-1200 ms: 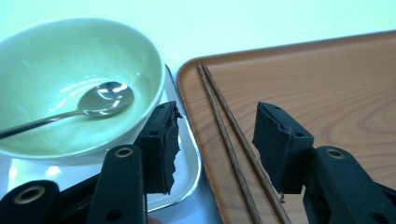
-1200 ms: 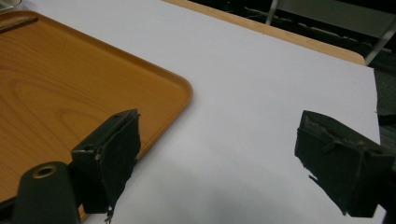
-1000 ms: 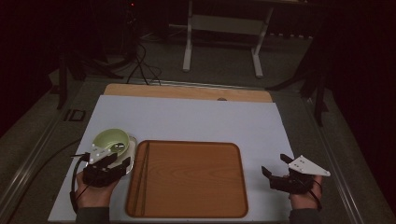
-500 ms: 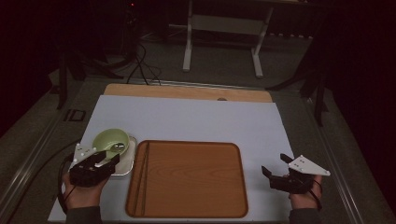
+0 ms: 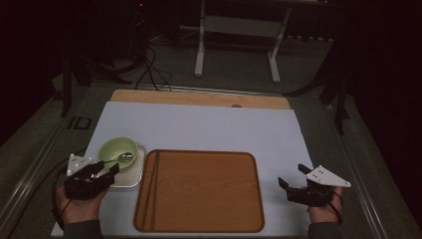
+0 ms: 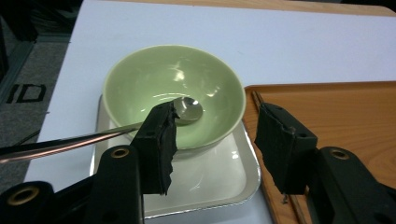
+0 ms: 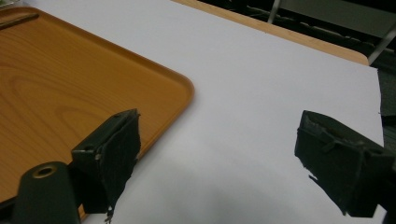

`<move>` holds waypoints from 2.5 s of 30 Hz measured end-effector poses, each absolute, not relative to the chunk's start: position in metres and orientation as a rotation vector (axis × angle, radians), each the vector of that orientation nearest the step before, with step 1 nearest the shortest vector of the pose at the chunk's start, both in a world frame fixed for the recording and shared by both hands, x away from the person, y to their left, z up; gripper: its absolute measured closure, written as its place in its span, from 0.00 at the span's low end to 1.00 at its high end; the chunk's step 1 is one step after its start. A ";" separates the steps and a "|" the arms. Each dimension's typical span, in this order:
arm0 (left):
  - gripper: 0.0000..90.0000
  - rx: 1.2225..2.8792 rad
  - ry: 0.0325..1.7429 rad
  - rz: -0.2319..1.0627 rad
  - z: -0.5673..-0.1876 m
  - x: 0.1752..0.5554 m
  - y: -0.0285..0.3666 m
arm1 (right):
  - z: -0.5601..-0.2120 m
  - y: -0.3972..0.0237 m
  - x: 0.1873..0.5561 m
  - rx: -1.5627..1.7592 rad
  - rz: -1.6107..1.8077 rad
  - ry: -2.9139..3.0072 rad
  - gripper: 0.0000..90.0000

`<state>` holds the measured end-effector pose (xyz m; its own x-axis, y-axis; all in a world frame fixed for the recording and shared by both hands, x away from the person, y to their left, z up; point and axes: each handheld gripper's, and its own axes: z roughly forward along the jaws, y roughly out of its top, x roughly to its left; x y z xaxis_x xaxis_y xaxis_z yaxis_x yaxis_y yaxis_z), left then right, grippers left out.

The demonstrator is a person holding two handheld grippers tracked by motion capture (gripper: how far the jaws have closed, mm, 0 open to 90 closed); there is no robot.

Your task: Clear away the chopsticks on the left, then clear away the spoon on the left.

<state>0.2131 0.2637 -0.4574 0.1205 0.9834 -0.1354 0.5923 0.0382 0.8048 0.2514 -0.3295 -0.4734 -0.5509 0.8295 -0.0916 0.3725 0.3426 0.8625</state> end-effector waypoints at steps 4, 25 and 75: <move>0.54 1.623 1.576 0.664 -0.457 0.211 0.269 | -0.473 -0.329 0.251 1.046 1.135 2.082 0.16; 0.56 1.554 1.708 0.688 -0.465 0.203 0.292 | -0.473 -0.330 0.251 1.047 1.138 2.074 0.16; 0.65 1.438 1.823 0.668 -0.490 0.274 0.328 | -0.472 -0.332 0.250 1.069 1.140 2.068 0.16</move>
<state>0.2742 0.3281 -0.4904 -0.1286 0.9686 -0.2128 0.6014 0.2468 0.7598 0.2498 -0.3317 -0.4724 -0.5375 0.8394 -0.0812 0.3795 0.3267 0.8656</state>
